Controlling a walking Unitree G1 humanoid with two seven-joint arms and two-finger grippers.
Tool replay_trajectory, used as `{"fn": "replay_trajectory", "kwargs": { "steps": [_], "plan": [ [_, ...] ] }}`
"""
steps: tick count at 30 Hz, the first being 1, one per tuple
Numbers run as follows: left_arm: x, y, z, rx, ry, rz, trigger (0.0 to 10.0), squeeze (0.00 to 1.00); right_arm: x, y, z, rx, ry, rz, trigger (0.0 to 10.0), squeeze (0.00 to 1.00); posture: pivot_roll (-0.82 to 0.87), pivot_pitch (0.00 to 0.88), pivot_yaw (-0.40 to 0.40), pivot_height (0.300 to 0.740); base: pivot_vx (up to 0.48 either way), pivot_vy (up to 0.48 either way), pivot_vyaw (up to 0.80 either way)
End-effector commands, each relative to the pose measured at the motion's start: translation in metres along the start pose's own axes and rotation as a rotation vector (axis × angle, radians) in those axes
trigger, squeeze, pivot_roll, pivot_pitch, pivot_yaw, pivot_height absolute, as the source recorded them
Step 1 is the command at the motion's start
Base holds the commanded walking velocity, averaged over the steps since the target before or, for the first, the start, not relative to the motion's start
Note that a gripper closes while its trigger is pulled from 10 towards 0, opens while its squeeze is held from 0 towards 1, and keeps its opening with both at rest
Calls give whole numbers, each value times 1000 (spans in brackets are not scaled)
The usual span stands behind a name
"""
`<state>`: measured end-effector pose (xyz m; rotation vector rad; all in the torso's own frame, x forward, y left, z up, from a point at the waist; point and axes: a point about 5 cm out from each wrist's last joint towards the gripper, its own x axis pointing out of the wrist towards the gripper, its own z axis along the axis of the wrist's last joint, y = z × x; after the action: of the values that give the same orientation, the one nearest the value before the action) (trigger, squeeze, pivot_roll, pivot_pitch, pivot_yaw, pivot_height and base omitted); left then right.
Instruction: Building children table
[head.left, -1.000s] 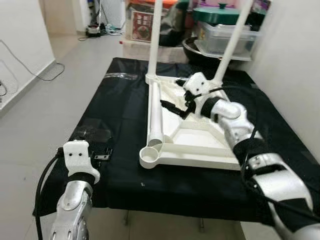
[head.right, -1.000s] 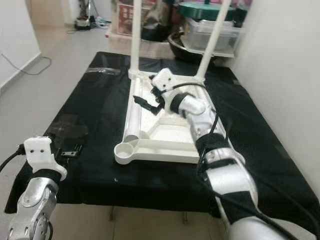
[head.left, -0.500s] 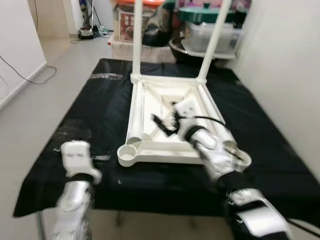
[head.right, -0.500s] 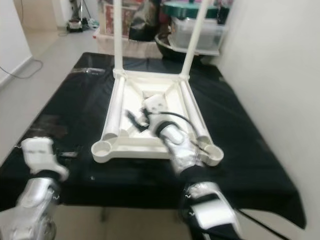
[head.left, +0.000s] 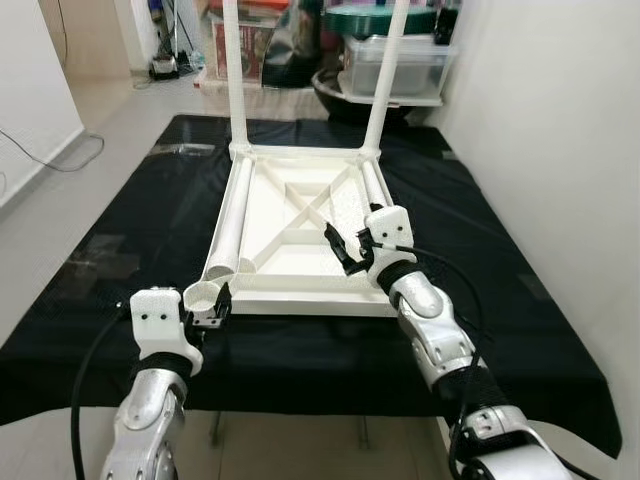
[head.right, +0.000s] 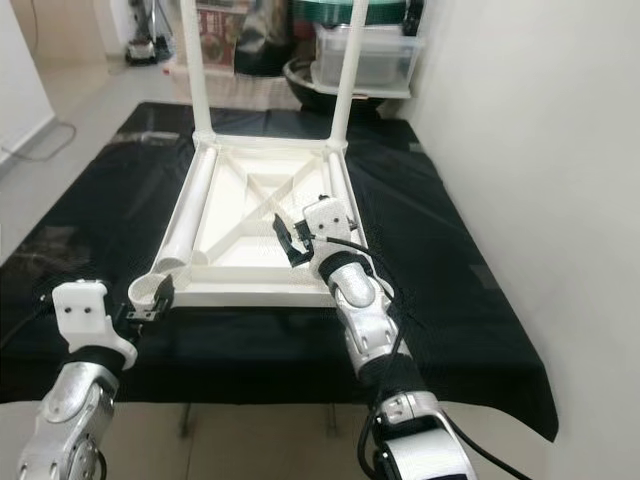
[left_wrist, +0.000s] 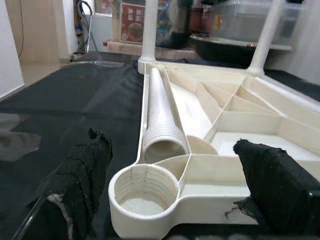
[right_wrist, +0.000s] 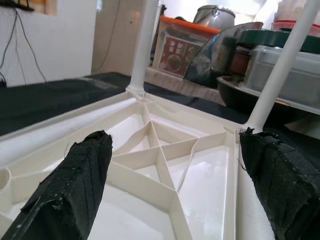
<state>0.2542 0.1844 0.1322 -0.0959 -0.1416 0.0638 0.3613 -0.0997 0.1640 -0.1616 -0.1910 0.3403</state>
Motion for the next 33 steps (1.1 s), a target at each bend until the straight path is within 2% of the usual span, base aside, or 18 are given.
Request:
{"fn": "replay_trajectory", "kwargs": {
  "steps": [1, 4, 12, 20, 21, 24, 29, 31, 33],
  "plan": [
    [0, 0, 1, -14, -14, 0, 10000, 0, 0, 0, -1, 36, 24, -23, 10000, 0, 80, 0, -93, 740, 326, 0, 0],
    [0, 0, 2, -16, -15, 0, 10000, 0, 1, 0, -2, 46, 36, -31, 10000, 0, 81, 0, -93, 740, 326, 0, 0],
    [-1, 2, 3, -25, -24, 4, 10000, 0, -1, 1, -6, 1, 54, -36, 10000, 0, 88, 0, -97, 740, 315, 0, 0],
    [0, 2, 4, -30, -21, 0, 10000, 0, -1, 4, -5, -22, 41, -22, 10000, 0, 84, 0, -92, 740, 0, 0, 0],
    [1, 2, 4, -32, -25, 1, 10000, 0, 0, 6, -6, 12, 54, -20, 10000, 0, 86, 0, -95, 740, 0, 0, -800],
    [1, 2, 4, -34, -29, 3, 10000, 0, 0, 6, -6, 32, 60, -25, 10000, 0, 86, 0, -95, 740, 0, 0, -800],
    [2, 2, 5, -38, -37, 5, 10000, 0, -1, 6, -4, -13, 41, -5, 10000, 0, 86, 0, -100, 740, 0, 0, -320],
    [2, 2, 5, -40, -39, 5, 10000, 0, -3, 5, -5, 10, 45, 23, 10000, 0, 85, 0, -100, 740, 0, 0, -800],
    [1, 2, 5, -41, -40, 5, 10000, 0, -6, 4, -1, -16, 4, 62, 10000, 0, 83, 0, -98, 740, 0, 0, -800]
  ]
}}
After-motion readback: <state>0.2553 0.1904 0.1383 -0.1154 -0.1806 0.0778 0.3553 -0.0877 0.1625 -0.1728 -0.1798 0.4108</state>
